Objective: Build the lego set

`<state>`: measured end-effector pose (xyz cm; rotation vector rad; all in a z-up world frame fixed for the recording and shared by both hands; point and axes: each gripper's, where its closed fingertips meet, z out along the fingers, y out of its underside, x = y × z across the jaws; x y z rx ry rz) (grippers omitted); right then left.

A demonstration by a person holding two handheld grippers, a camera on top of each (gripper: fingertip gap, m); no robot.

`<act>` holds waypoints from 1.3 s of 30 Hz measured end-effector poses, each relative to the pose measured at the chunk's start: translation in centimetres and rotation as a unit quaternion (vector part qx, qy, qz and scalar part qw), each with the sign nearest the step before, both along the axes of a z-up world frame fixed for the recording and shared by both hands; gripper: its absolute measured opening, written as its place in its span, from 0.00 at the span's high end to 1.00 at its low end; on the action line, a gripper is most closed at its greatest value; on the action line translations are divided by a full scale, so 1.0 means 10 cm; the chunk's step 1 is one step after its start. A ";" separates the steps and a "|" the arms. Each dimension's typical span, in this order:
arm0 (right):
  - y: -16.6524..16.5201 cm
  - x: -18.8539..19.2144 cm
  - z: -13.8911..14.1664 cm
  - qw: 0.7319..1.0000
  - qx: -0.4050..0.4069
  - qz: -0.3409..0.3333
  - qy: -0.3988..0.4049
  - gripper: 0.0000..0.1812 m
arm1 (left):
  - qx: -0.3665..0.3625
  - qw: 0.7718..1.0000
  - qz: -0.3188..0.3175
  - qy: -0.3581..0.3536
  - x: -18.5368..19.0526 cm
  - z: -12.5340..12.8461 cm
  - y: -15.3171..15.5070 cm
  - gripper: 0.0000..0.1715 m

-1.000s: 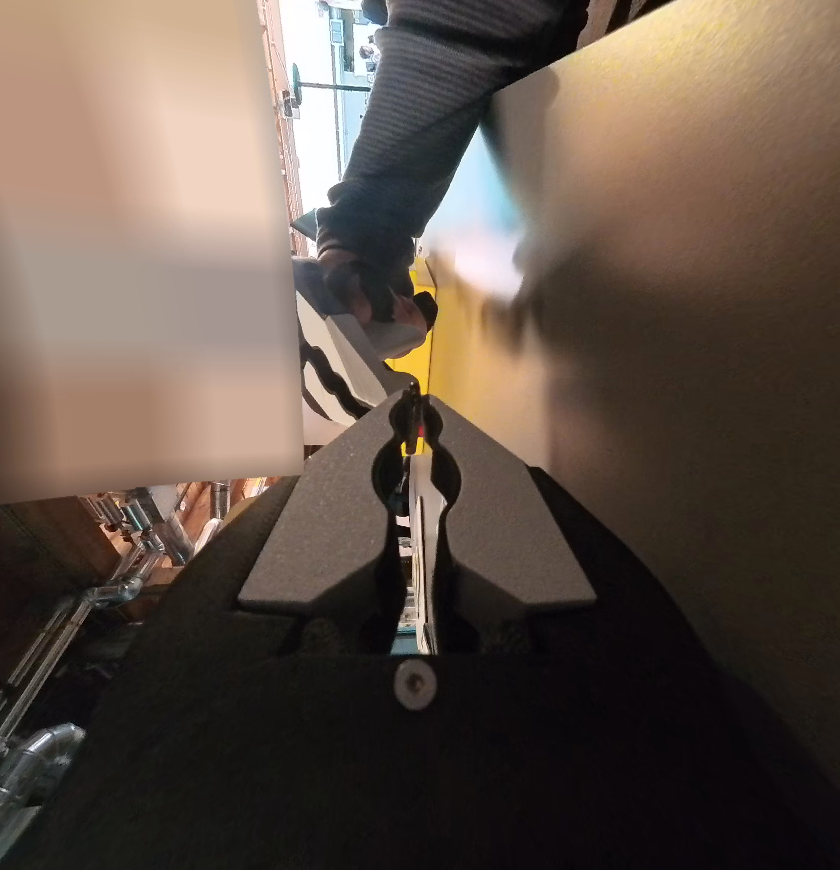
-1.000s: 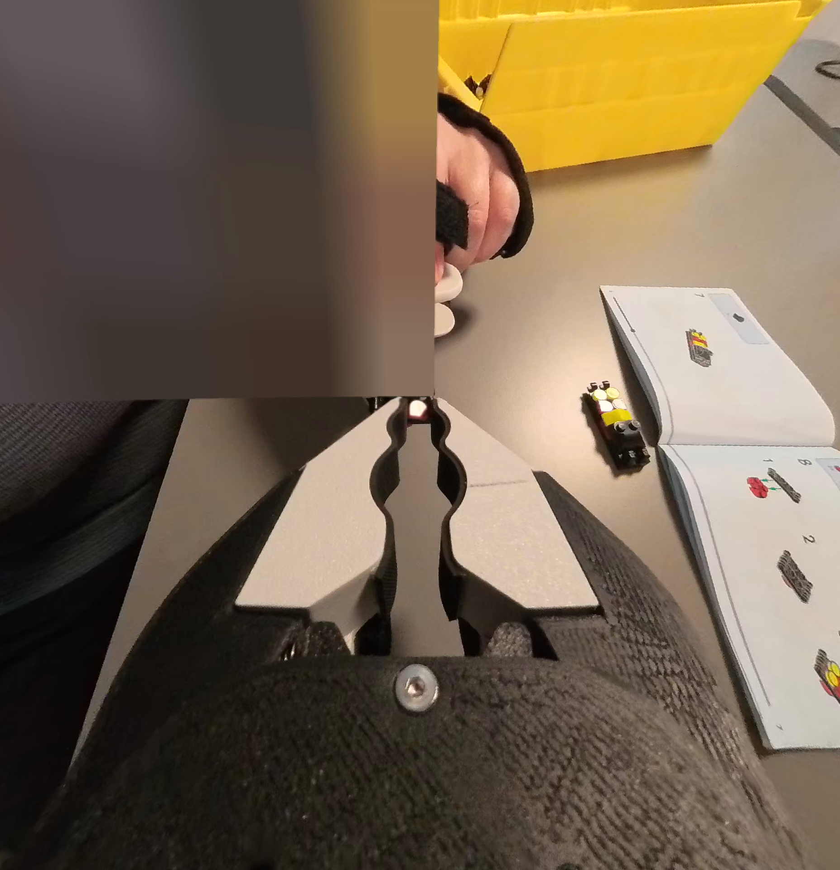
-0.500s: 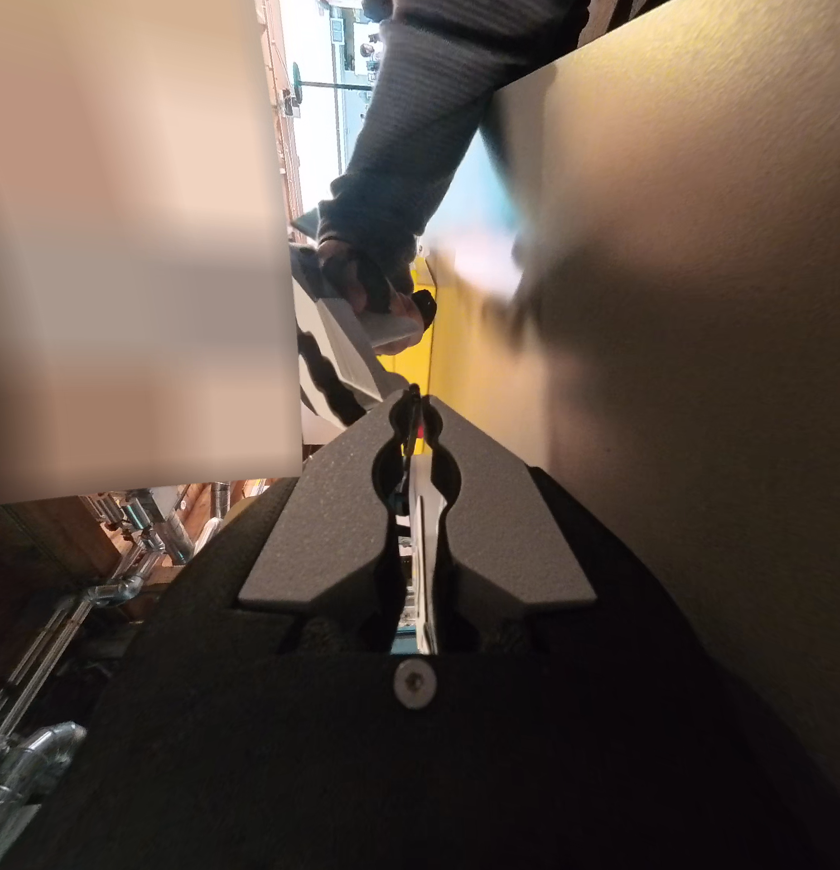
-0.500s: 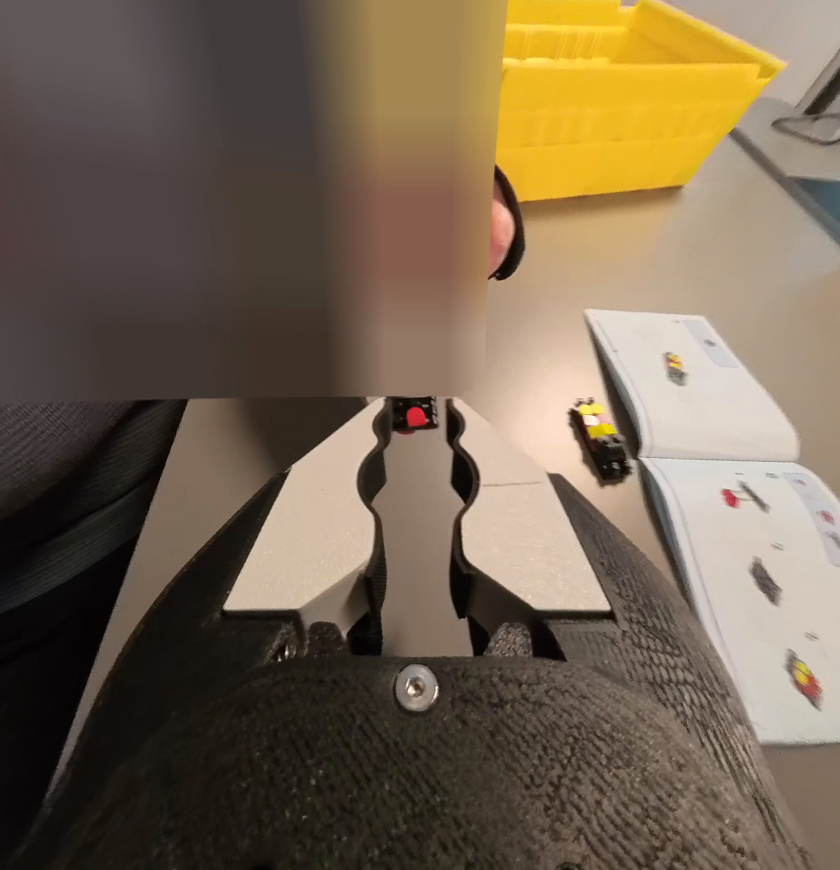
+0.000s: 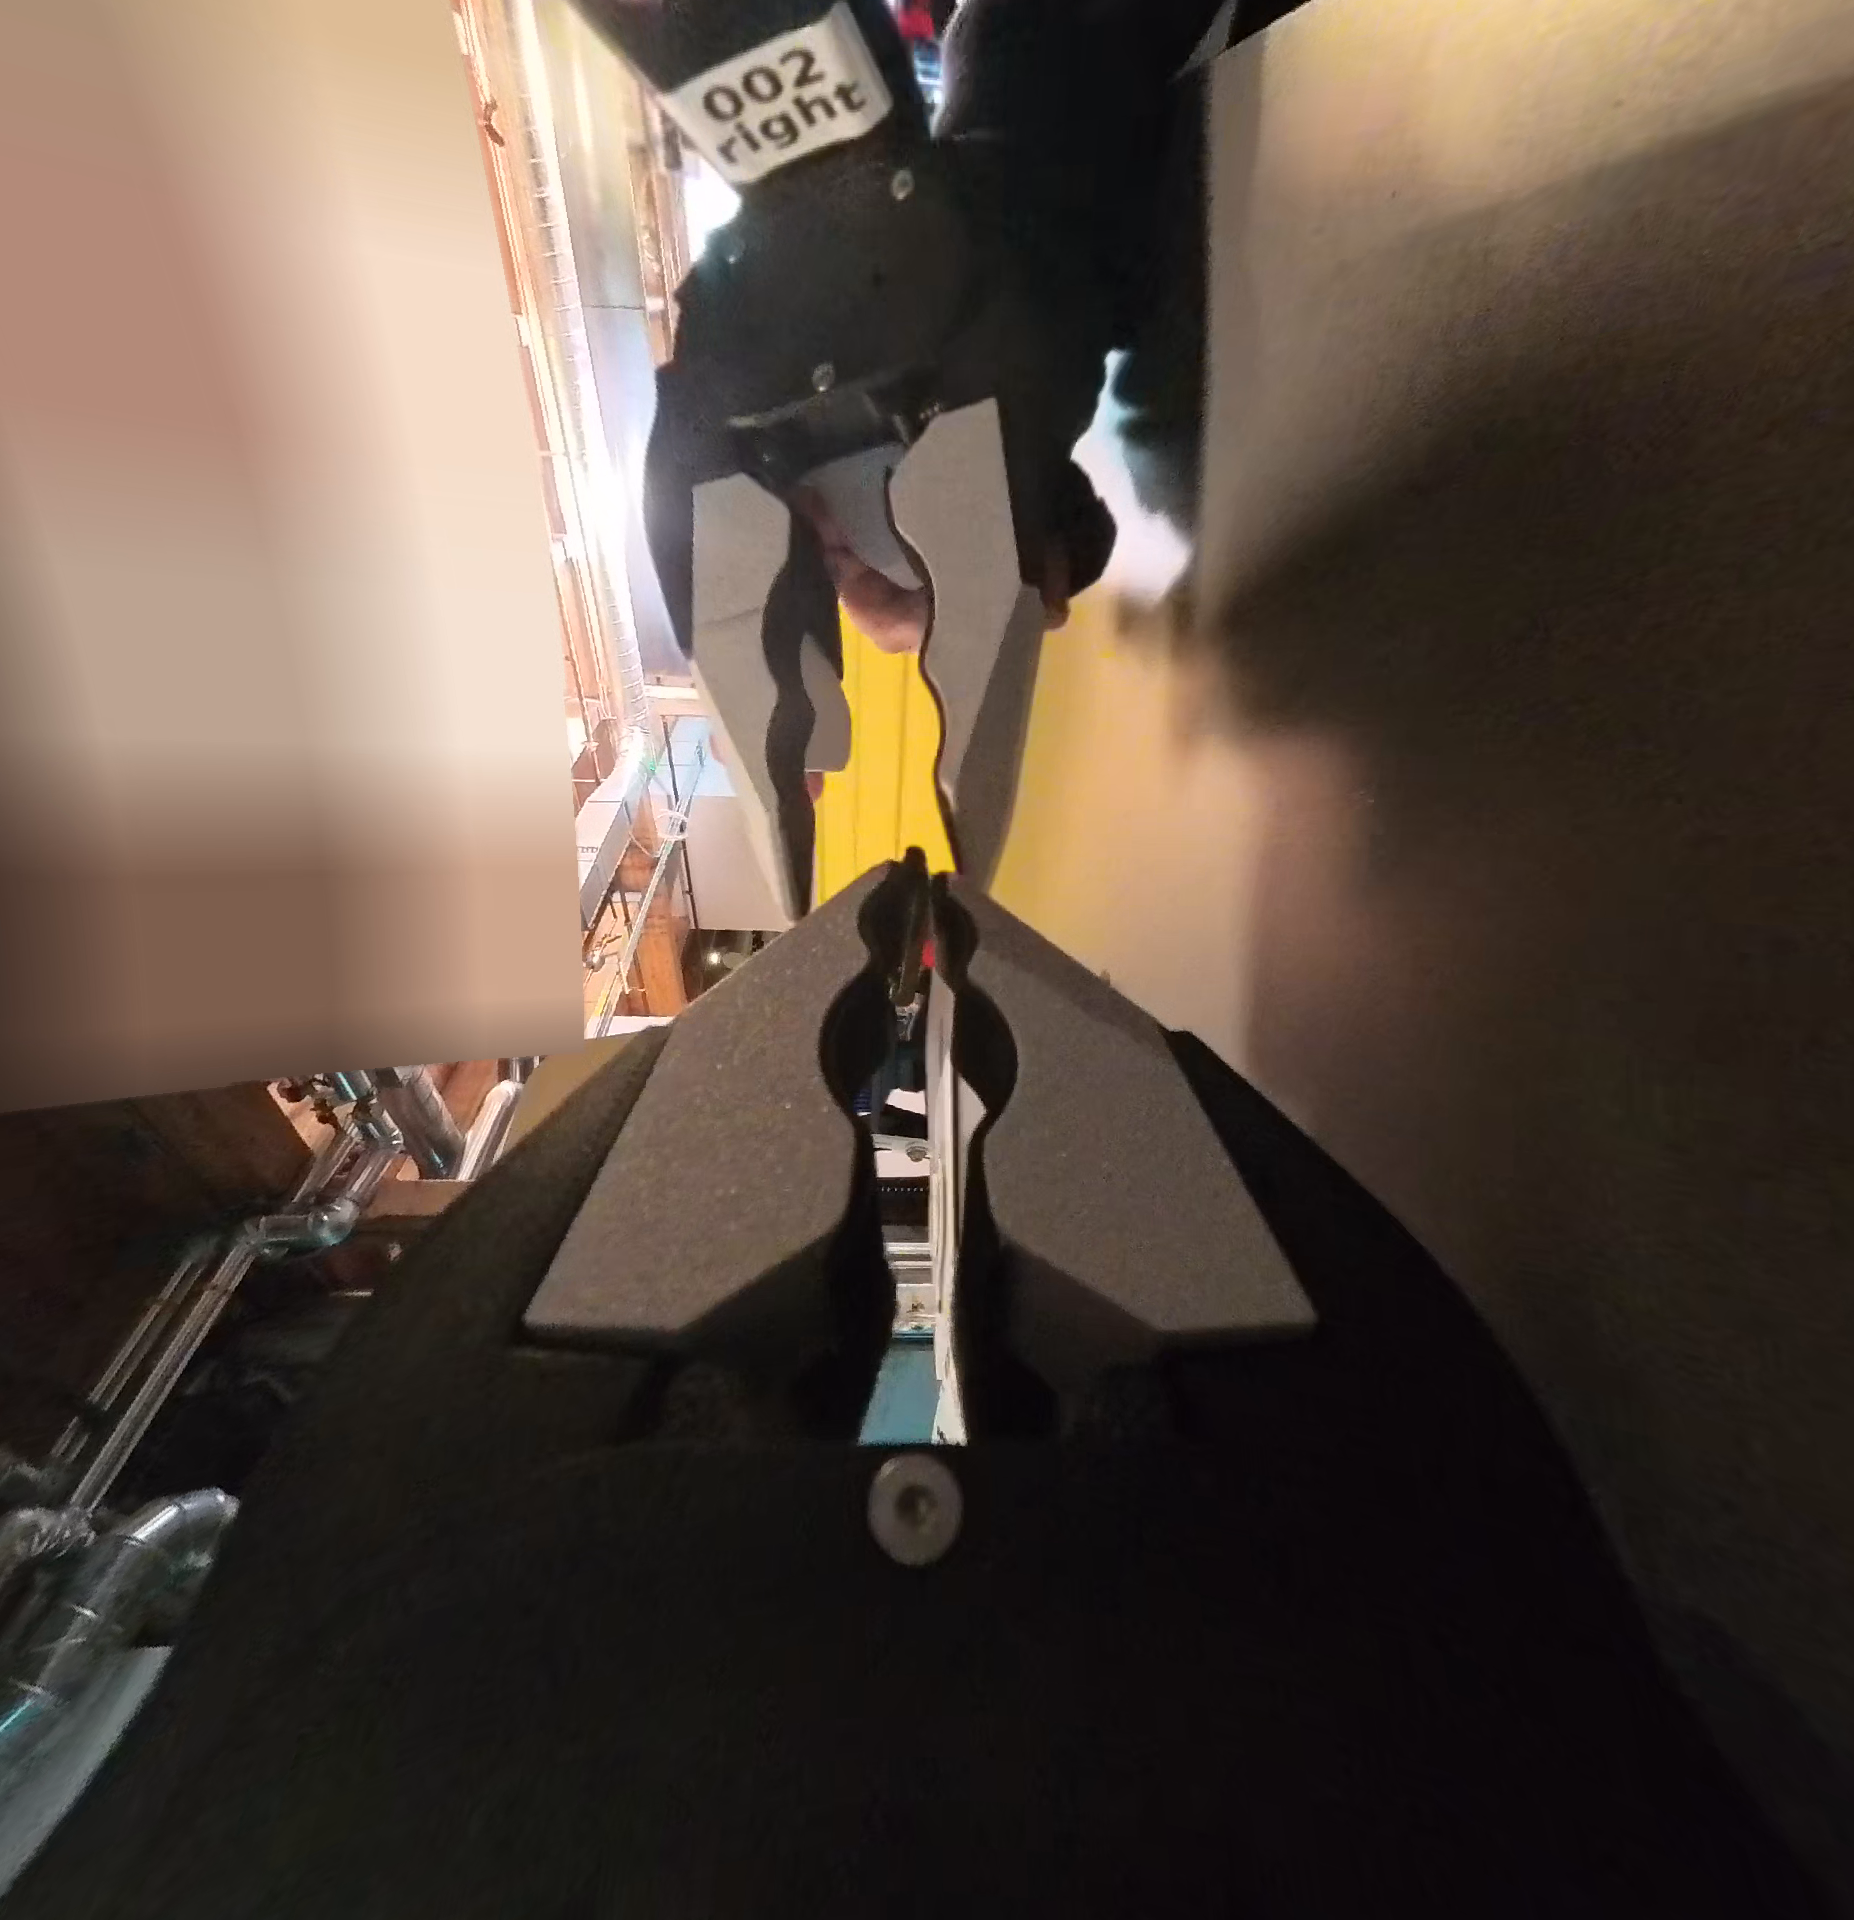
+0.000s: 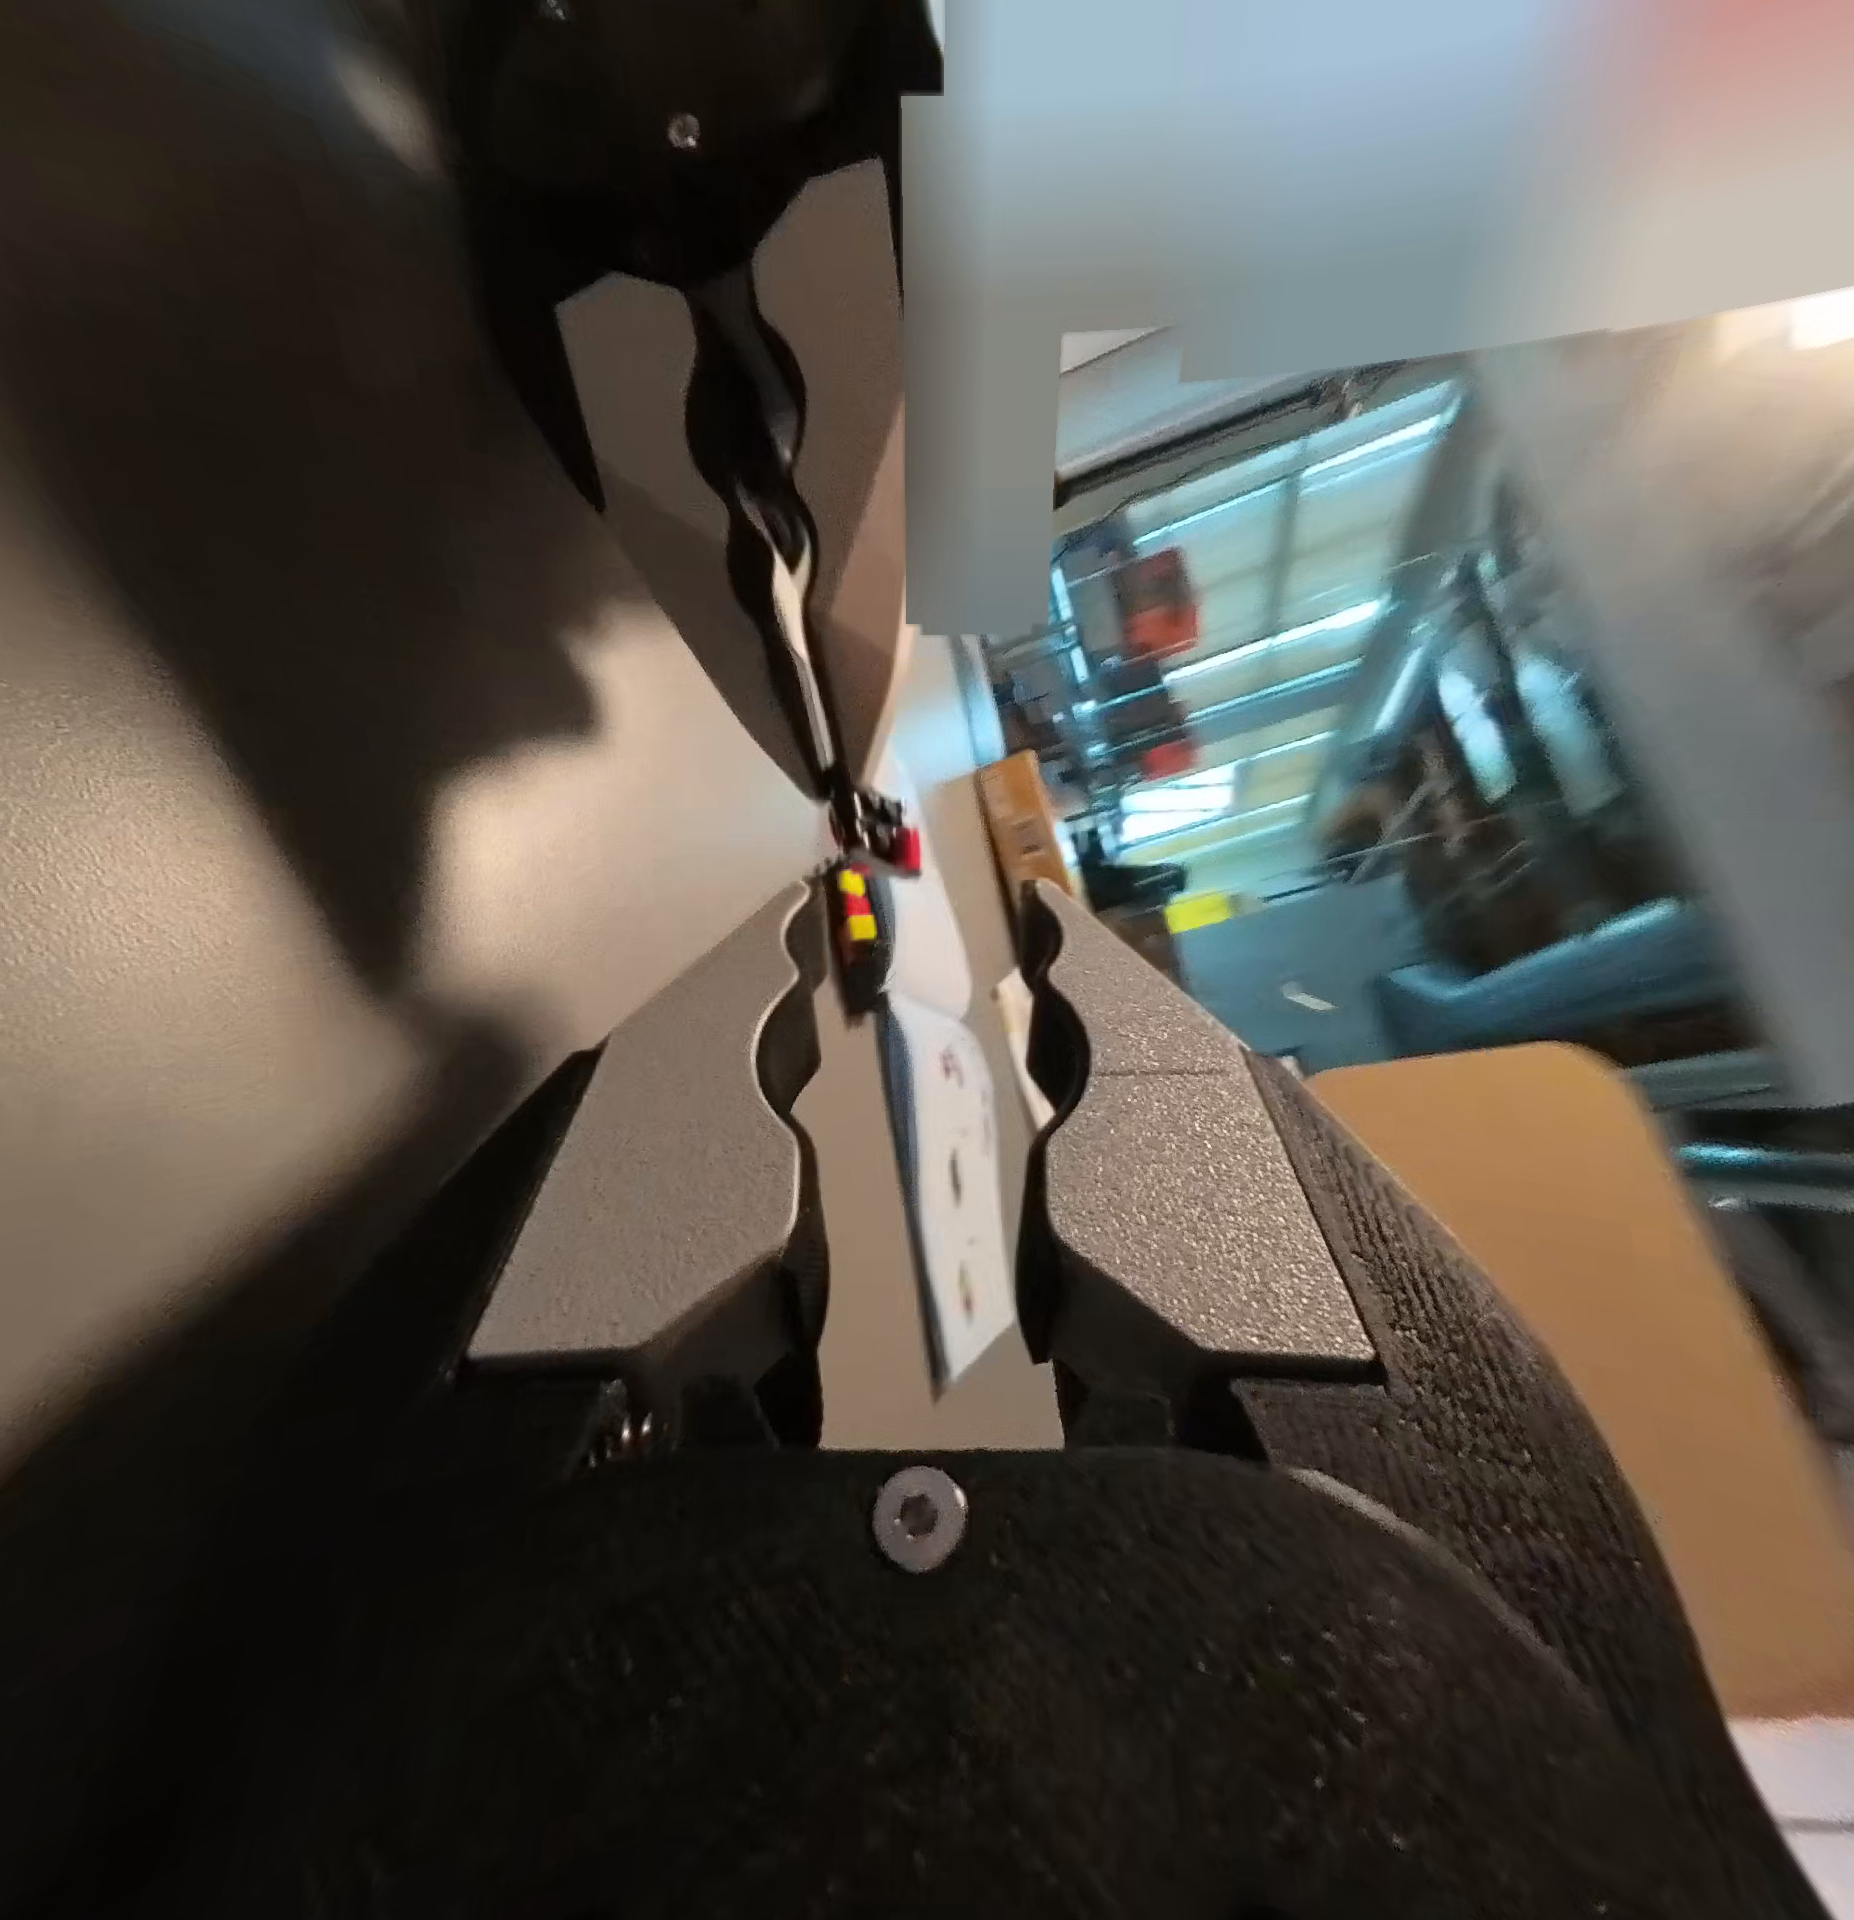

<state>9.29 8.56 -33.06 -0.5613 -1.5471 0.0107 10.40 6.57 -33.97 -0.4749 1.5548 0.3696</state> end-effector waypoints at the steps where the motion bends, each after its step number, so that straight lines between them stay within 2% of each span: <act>1: -0.01 -0.01 0.00 1.000 0.012 0.000 0.001 0.82 | 0.000 1.000 0.000 0.000 0.00 0.00 0.00 0.98; 7: -0.02 -0.09 -0.06 0.997 0.069 -0.010 -0.015 0.86 | -0.002 1.000 0.000 0.002 -0.01 -0.01 0.01 0.98; 13: -0.03 -0.11 -0.09 0.996 0.086 -0.013 -0.022 0.93 | -0.004 1.000 0.002 0.004 -0.02 -0.02 0.02 0.99; 21: -0.04 -0.14 -0.14 0.994 0.102 -0.021 -0.040 0.96 | -0.007 1.000 0.002 0.009 -0.02 -0.04 0.01 0.98; 30: -0.03 -0.15 -0.20 0.996 0.062 -0.021 -0.059 0.96 | -0.015 1.000 0.003 0.016 -0.04 -0.08 0.02 0.98; 32: -0.04 -0.14 -0.16 0.998 0.039 -0.013 -0.044 0.96 | -0.024 1.000 0.003 0.000 -0.04 -0.05 0.02 0.98; 33: -0.05 -0.13 -0.12 1.000 0.013 -0.003 -0.026 0.96 | -0.036 0.999 0.007 -0.017 -0.04 -0.02 0.03 0.96; 34: -0.04 -0.11 -0.07 1.000 -0.017 0.003 -0.008 0.96 | -0.058 0.998 0.017 -0.029 -0.04 0.00 0.05 0.88; 35: -0.03 -0.09 -0.03 0.999 -0.047 0.013 0.006 0.96 | -0.091 0.995 0.027 -0.037 -0.05 -0.01 0.09 0.81; 36: -0.03 -0.07 -0.01 0.997 -0.077 0.025 0.015 0.96 | -0.135 0.989 0.034 -0.043 -0.06 -0.03 0.12 0.78; 38: -0.03 -0.05 0.02 0.990 -0.133 0.046 0.029 0.96 | -0.210 0.975 0.036 -0.068 -0.09 -0.02 0.18 0.78; 39: -0.05 -0.05 0.03 0.985 -0.160 0.058 0.032 0.96 | -0.241 0.966 0.032 -0.083 -0.11 0.01 0.19 0.81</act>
